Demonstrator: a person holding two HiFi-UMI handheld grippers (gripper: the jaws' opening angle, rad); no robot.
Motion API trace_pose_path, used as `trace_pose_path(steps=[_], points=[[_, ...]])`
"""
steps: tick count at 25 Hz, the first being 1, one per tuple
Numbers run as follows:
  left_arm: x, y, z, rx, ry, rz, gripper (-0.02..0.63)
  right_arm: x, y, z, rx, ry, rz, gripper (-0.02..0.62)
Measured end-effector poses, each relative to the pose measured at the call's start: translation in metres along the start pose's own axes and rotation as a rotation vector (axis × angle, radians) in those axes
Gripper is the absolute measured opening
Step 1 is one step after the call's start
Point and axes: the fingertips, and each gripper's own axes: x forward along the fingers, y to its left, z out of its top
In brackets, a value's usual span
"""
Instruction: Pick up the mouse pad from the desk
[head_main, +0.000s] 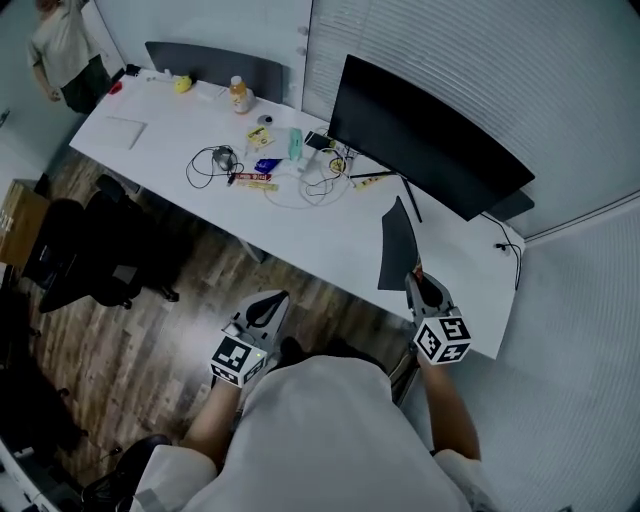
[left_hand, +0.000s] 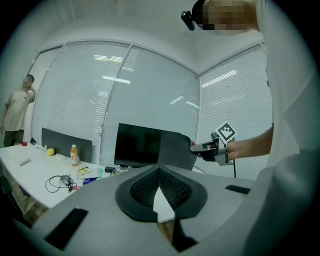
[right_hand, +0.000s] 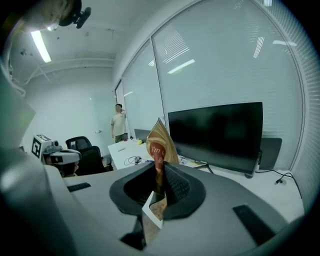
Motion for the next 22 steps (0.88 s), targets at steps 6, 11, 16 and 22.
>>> trace_pose_path(steps=[6, 11, 16, 22], points=[[0.007, -0.016, 0.018, -0.006, -0.043, 0.023, 0.017, -0.039, -0.005, 0.017, 0.03, -0.073, 0.007, 0.051], [0.012, -0.037, 0.023, -0.001, -0.057, 0.018, 0.017, -0.062, -0.015, 0.019, 0.018, -0.102, 0.014, 0.051], [0.014, -0.054, 0.028, 0.005, -0.056, 0.01, 0.017, -0.078, -0.021, 0.018, 0.026, -0.117, 0.009, 0.051], [0.014, -0.063, 0.032, 0.009, -0.058, 0.011, 0.017, -0.087, -0.022, 0.016, 0.027, -0.128, 0.016, 0.051]])
